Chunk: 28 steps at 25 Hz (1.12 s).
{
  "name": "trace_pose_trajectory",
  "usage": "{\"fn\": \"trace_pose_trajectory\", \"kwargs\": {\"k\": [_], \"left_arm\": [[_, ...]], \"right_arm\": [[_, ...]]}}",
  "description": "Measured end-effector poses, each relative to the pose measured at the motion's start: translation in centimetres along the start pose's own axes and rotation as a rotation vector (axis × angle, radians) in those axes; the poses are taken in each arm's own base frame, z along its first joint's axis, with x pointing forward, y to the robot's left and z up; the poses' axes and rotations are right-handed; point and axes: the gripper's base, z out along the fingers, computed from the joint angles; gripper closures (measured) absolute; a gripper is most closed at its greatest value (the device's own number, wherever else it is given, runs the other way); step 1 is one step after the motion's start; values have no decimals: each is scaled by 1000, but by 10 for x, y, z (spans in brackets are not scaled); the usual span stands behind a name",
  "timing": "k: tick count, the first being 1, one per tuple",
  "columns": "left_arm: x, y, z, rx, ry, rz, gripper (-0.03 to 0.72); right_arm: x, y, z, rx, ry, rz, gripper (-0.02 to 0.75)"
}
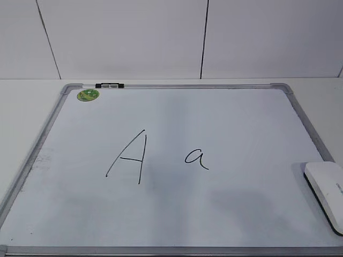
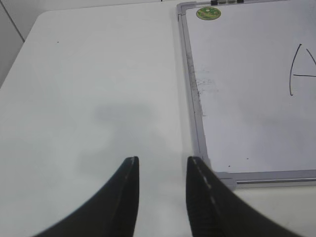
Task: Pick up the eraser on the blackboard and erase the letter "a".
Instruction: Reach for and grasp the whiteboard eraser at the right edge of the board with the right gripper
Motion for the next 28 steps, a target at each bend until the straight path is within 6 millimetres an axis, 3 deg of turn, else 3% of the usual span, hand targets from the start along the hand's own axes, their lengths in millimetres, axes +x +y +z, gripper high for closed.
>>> {"fn": "trace_pose_trajectory", "kwargs": {"k": [11, 19, 28], "left_arm": [[0, 0, 0, 0, 0, 0, 443], [0, 0, 0, 0, 0, 0, 443], [0, 0, 0, 0, 0, 0, 443]], "right_arm": [[-24, 3, -10, -44, -233, 26, 146], [-46, 10, 15, -116, -78, 20, 146], [-85, 11, 28, -147, 18, 17, 146]]}}
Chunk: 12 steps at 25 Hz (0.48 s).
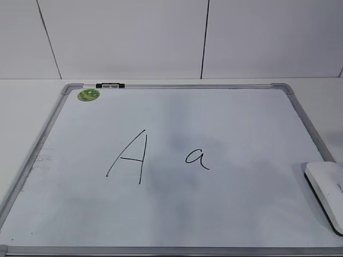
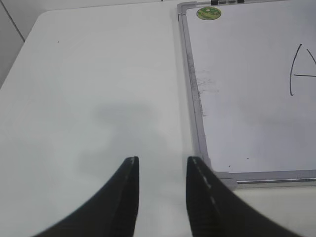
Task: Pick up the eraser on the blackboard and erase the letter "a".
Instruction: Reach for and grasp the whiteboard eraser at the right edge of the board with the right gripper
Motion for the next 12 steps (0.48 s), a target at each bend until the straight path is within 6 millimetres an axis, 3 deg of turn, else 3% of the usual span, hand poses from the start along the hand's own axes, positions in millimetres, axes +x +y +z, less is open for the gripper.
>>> {"fn": "trace_pose_trajectory", "kwargs": {"k": [4, 8, 12], "left_arm": [[0, 0, 0, 0, 0, 0, 443], [0, 0, 0, 0, 0, 0, 444], [0, 0, 0, 0, 0, 0, 443]], "right_arm": [[-22, 1, 11, -33, 119, -15, 146], [-41, 4, 36, -63, 293, -12, 144], [-53, 6, 63, -69, 444, 14, 76]]}}
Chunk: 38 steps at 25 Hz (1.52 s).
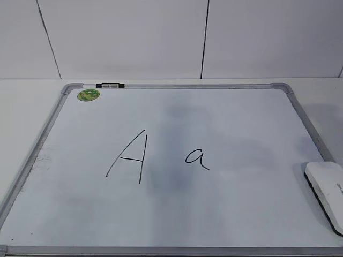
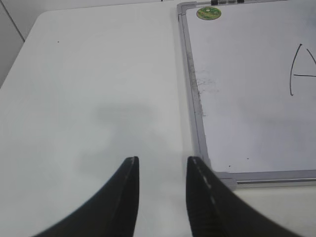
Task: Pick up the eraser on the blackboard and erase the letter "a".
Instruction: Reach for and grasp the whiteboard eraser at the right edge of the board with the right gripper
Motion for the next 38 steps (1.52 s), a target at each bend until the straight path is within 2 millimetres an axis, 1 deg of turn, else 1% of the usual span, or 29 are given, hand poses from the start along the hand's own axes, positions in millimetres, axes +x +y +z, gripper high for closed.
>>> {"fn": "trace_pose_trajectory", "kwargs": {"k": [3, 7, 14, 22, 32, 38], "left_arm": [[0, 0, 0, 0, 0, 0, 444], [0, 0, 0, 0, 0, 0, 443], [0, 0, 0, 0, 0, 0, 443], [0, 0, 0, 0, 0, 0, 443], [0, 0, 0, 0, 0, 0, 443], [0, 0, 0, 0, 0, 0, 443]], "right_arm": [[-10, 0, 17, -5, 83, 28, 62], [-18, 0, 36, -13, 169, 40, 58], [-26, -2, 74, 5, 312, 38, 57], [-32, -6, 115, 33, 421, 35, 57], [-34, -9, 153, 59, 494, 59, 58], [-34, -11, 167, 72, 512, 66, 59]]}}
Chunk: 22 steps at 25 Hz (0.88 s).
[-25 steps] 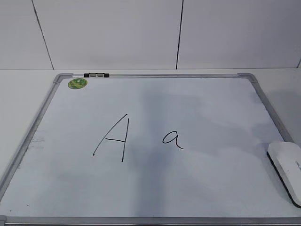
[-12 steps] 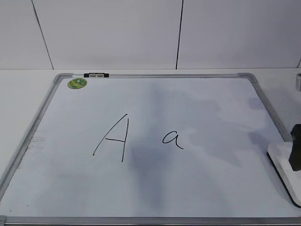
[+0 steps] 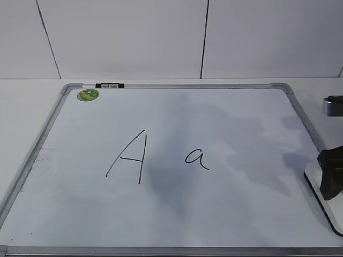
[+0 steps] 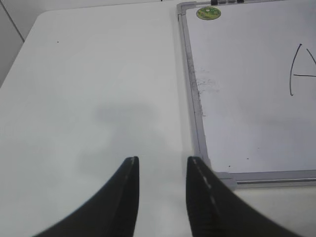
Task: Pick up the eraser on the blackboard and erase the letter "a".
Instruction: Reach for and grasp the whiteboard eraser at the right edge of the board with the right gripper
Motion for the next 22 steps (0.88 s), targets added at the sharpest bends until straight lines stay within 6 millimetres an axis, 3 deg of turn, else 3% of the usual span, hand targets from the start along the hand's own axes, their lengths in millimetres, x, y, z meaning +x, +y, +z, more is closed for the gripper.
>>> {"fn": "trace_pose_trajectory", "kwargs": {"k": [22], "left_arm": [[0, 0, 0, 0, 0, 0, 443]], "right_arm": [[-17, 0, 33, 22, 23, 30, 59]]}}
